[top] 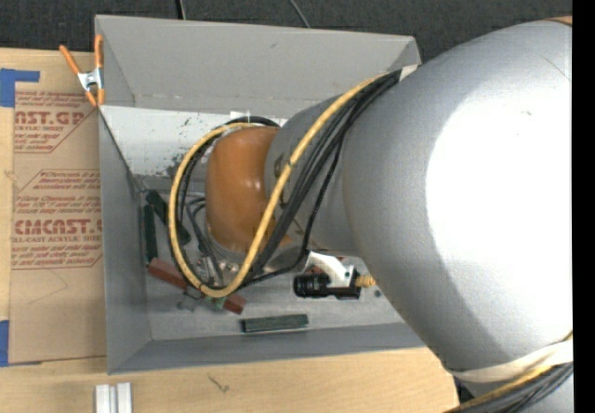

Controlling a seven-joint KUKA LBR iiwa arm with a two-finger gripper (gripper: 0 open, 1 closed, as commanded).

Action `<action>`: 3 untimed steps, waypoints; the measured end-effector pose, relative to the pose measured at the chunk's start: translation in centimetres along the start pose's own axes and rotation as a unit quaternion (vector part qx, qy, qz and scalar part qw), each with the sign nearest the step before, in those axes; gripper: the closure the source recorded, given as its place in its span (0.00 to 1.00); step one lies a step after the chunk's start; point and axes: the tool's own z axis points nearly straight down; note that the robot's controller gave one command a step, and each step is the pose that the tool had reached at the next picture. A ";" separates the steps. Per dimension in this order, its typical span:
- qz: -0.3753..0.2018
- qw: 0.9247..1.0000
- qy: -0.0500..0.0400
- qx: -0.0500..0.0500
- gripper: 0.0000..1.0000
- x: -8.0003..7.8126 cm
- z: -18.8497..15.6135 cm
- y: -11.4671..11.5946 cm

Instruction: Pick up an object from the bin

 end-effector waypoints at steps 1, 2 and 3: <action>0.000 1.000 -0.002 -0.003 1.00 -0.1 -2.3 0.1; 0.000 1.000 -0.003 -0.004 1.00 -0.1 -3.7 0.2; 0.000 1.000 -0.003 -0.003 1.00 -0.1 -4.6 0.1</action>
Offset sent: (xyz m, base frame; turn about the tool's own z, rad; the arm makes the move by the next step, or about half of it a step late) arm -0.0001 0.0001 0.0351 0.0000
